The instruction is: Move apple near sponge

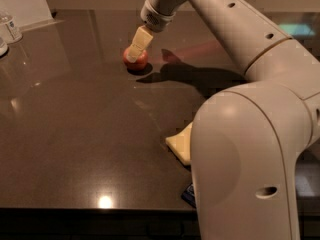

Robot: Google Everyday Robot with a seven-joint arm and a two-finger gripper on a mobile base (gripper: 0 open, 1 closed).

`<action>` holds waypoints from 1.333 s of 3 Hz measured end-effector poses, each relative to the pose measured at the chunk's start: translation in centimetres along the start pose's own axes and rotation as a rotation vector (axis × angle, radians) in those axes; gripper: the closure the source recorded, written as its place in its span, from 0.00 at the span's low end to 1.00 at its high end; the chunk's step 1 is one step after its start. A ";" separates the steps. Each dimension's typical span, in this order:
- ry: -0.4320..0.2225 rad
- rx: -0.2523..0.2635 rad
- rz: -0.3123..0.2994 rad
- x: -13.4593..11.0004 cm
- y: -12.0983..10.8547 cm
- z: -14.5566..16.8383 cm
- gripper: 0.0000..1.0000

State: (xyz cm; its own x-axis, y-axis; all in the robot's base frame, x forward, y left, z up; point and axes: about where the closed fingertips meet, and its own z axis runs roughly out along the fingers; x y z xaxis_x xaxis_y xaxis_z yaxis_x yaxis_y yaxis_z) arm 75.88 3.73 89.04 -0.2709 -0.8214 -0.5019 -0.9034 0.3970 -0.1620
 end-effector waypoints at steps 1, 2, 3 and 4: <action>0.009 -0.014 -0.004 0.0 0.3 0.4 0.00; 0.012 -0.040 -0.006 0.4 1.0 1.2 0.00; 0.009 -0.067 -0.001 0.7 1.7 1.8 0.00; 0.013 -0.095 -0.001 1.0 2.6 2.2 0.16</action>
Offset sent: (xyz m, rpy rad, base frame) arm -0.0145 0.0058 -0.0185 0.0048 0.0545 0.0371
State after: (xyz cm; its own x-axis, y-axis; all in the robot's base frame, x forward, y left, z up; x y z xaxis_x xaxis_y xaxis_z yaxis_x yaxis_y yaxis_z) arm 73.96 4.87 86.22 -0.2735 -0.8273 -0.4907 -0.9311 0.3557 -0.0806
